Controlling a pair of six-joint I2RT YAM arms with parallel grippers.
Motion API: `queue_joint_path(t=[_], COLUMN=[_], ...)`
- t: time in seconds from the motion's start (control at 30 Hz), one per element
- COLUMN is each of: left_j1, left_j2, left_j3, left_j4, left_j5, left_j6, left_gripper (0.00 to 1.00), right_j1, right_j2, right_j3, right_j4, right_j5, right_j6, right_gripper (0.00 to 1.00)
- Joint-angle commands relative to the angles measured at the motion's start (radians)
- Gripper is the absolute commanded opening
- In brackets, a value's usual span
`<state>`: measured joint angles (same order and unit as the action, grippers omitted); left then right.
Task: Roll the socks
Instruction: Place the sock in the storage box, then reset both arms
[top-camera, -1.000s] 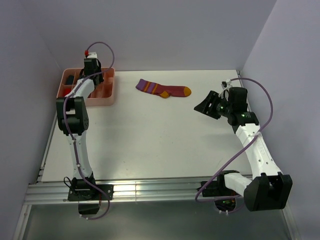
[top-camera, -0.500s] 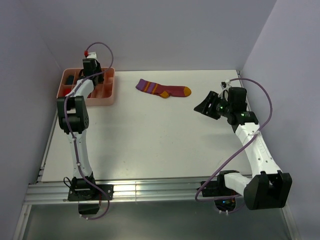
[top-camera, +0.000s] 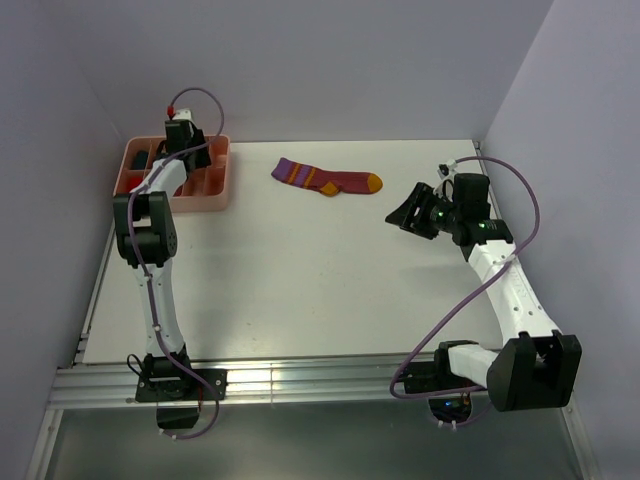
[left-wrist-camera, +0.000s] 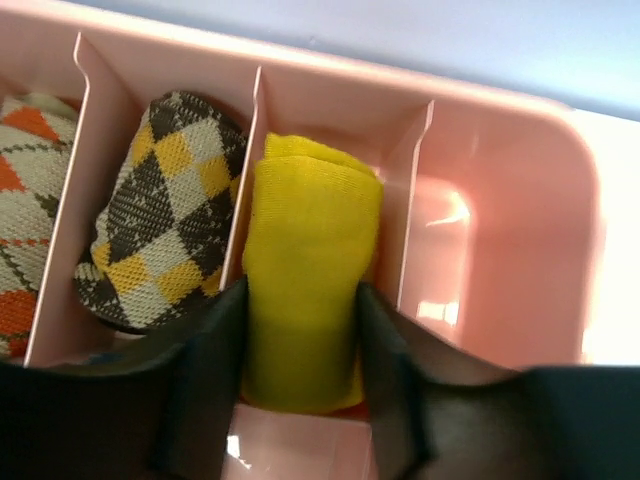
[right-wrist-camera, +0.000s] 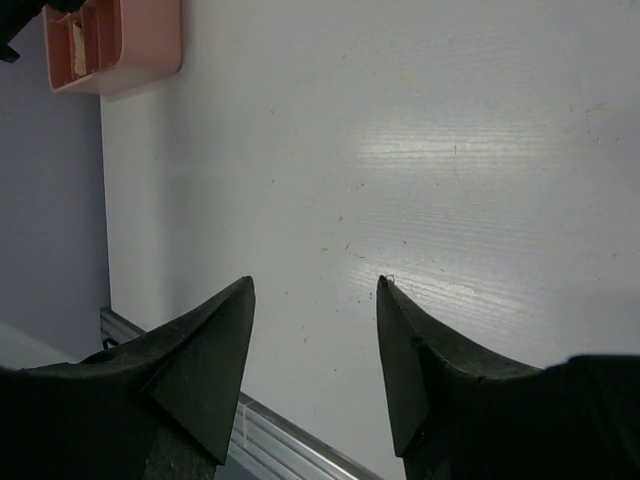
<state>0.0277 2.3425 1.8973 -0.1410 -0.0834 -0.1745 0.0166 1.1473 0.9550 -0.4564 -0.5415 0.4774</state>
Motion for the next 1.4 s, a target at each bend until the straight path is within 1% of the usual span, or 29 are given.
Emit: queue_joint_path(t=[0.0, 0.1, 0.27, 0.4, 0.47, 0.57, 0.63, 0.73, 0.9, 0.97, 1.17, 1.23, 1.3, 1.33, 1.37], left_j1=[-0.002, -0.002, -0.002, -0.002, -0.002, -0.002, -0.002, -0.003, -0.003, 0.000, -0.002, -0.005, -0.018, -0.043, -0.089], left_j2=[0.005, -0.006, -0.012, -0.060, -0.121, -0.239, -0.343, -0.484, -0.704, -0.761, -0.958, -0.992, -1.034, -1.045, -1.055], left_j3=[0.042, 0.051, 0.055, 0.048, 0.054, 0.059, 0.063, 0.062, 0.072, 0.082, 0.175, 0.192, 0.220, 0.233, 0.249], left_j4=[-0.025, -0.022, -0.038, -0.054, -0.072, -0.115, -0.166, -0.239, -0.367, -0.428, -0.578, -0.606, -0.643, -0.655, -0.663], left_j5=[0.001, -0.006, -0.003, 0.007, 0.014, 0.040, 0.050, 0.053, 0.031, -0.009, -0.128, -0.148, -0.228, -0.258, -0.286], left_j6=[-0.003, -0.002, -0.009, -0.039, -0.072, -0.111, -0.128, -0.135, -0.137, -0.137, -0.126, -0.123, -0.099, -0.086, -0.074], left_gripper=[0.56, 0.63, 0.66, 0.70, 0.72, 0.73, 0.77, 0.80, 0.83, 0.86, 0.92, 0.92, 0.94, 0.94, 0.97], right_j1=[-0.006, -0.004, -0.006, -0.006, -0.004, -0.006, -0.004, -0.006, -0.006, -0.004, 0.012, 0.026, 0.043, 0.046, 0.051], right_j2=[0.000, 0.000, -0.006, -0.030, -0.044, -0.069, -0.084, -0.112, -0.152, -0.168, -0.221, -0.233, -0.244, -0.254, -0.262], right_j3=[0.021, 0.016, 0.010, 0.033, 0.074, 0.157, 0.229, 0.330, 0.476, 0.507, 0.559, 0.579, 0.599, 0.605, 0.610], right_j4=[0.041, 0.042, 0.041, 0.018, -0.014, -0.072, -0.097, -0.137, -0.202, -0.234, -0.261, -0.268, -0.272, -0.275, -0.277], right_j5=[-0.018, -0.021, -0.025, 0.009, 0.040, 0.132, 0.210, 0.316, 0.426, 0.491, 0.587, 0.601, 0.633, 0.649, 0.664], right_j6=[-0.011, -0.013, -0.014, -0.031, -0.052, -0.086, -0.103, -0.134, -0.172, -0.183, -0.197, -0.201, -0.206, -0.215, -0.218], right_gripper=[0.59, 0.59, 0.59, 0.59, 0.60, 0.62, 0.64, 0.68, 0.70, 0.70, 0.70, 0.70, 0.70, 0.70, 0.70])
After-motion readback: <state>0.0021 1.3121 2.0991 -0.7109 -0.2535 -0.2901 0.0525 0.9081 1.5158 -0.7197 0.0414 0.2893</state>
